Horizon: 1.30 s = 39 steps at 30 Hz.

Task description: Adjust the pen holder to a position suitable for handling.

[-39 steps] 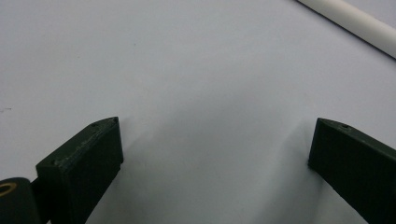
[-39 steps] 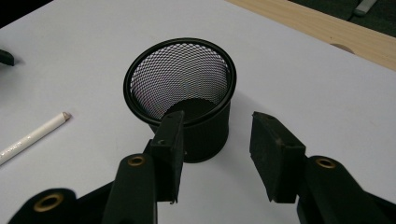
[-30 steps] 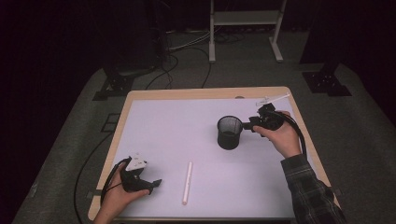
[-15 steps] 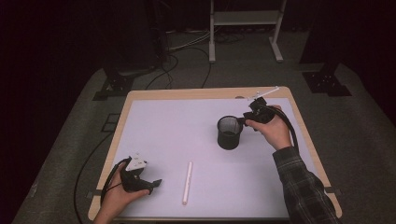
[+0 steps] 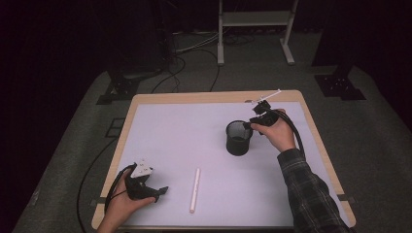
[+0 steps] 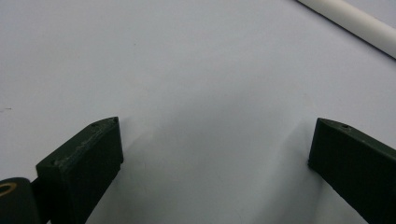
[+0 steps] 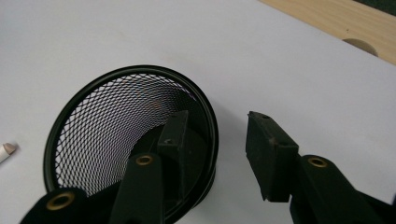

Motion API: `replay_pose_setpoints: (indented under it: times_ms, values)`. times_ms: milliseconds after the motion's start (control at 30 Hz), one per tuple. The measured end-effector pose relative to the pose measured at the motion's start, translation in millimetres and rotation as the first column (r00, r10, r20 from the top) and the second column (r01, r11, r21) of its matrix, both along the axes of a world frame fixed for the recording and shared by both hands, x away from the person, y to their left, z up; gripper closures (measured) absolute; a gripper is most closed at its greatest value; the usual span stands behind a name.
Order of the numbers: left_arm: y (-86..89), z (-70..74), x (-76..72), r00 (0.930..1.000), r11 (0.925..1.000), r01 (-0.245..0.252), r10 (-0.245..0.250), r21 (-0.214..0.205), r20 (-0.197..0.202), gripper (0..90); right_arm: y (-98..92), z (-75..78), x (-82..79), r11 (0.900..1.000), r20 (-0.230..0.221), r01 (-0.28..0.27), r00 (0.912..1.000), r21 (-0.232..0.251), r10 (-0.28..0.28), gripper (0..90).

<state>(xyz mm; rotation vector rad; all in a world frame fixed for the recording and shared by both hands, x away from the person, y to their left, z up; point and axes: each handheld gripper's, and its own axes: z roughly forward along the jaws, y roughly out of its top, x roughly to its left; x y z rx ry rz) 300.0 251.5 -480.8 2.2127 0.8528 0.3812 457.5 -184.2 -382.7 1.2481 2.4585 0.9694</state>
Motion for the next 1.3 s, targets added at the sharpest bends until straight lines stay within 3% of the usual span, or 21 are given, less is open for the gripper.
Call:
replay_pose_setpoints:
  times_ms: [767,1300]
  values:
    - [0.0,0.0,0.0,1.0,1.0,0.0,0.0,0.0,-0.001,2.3,7.1,-5.4,4.9,0.9997,-0.034,-0.019,0.9992,-0.012,0.019,79.8]
    - [0.0,0.0,0.0,1.0,1.0,0.0,0.0,0.0,-0.001,2.2,6.7,0.7,1.0,0.9996,-0.048,-0.027,0.9985,-0.01,0.026,81.9]
